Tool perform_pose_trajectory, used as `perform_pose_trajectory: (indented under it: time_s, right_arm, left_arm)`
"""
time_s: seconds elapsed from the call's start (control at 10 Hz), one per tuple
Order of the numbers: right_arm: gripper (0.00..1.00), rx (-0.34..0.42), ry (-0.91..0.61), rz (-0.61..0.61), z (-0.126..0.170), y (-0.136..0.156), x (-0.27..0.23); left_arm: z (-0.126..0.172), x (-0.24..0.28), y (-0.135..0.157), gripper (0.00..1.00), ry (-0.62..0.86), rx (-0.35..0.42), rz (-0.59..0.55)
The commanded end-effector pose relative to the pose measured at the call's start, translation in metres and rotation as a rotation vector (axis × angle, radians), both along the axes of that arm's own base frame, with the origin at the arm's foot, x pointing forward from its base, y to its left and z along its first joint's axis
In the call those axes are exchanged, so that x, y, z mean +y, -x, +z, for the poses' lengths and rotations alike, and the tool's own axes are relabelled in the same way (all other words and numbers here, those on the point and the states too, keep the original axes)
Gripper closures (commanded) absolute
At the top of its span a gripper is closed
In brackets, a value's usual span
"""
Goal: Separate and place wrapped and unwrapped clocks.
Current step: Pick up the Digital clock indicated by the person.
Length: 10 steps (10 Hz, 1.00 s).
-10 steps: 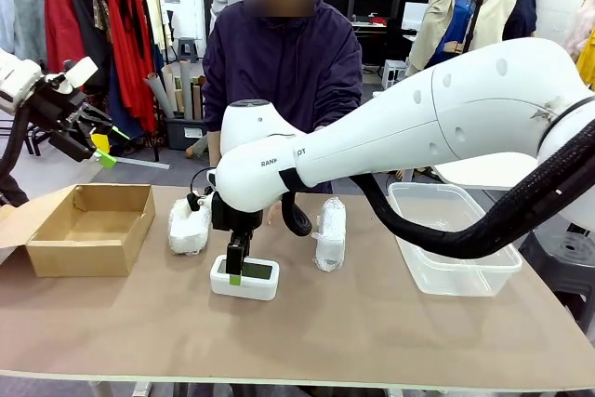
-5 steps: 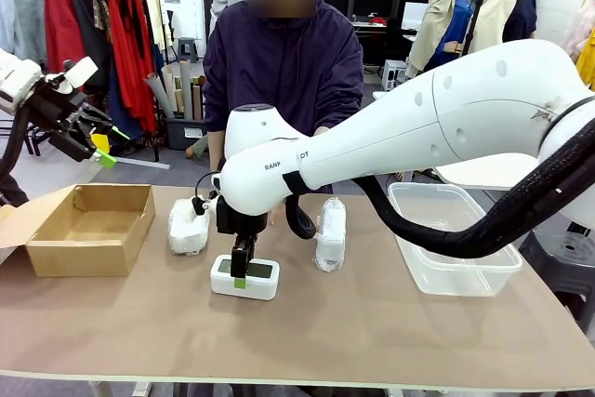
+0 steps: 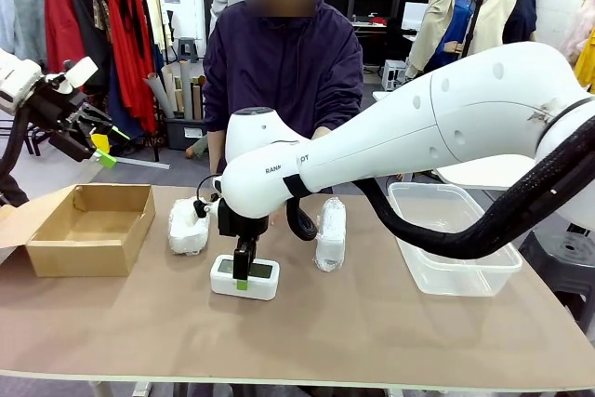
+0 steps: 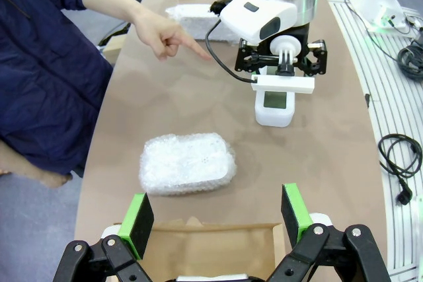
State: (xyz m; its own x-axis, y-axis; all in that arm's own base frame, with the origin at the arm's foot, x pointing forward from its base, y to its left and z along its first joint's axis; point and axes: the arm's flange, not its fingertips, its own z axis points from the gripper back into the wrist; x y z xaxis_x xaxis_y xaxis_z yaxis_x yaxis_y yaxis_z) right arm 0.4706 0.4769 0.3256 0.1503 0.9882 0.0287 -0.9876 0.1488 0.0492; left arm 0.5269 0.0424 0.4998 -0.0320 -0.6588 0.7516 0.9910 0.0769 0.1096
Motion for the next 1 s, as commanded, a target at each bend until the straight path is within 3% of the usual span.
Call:
perform_pose_trajectory:
  time_s: [0.0, 0.9]
  right_arm:
    - [0.00, -0.017, 0.009, 0.024, -0.0054, 0.0043, -0.0052]
    - [0.00, -0.055, -0.002, 0.045, 0.0021, 0.0093, -0.0017]
  left_arm:
    - [0.0009, -0.0005, 0.0047, 0.00, -0.003, -0.001, -0.003]
    - [0.0009, -0.0005, 0.0047, 0.00, -0.003, -0.001, -0.003]
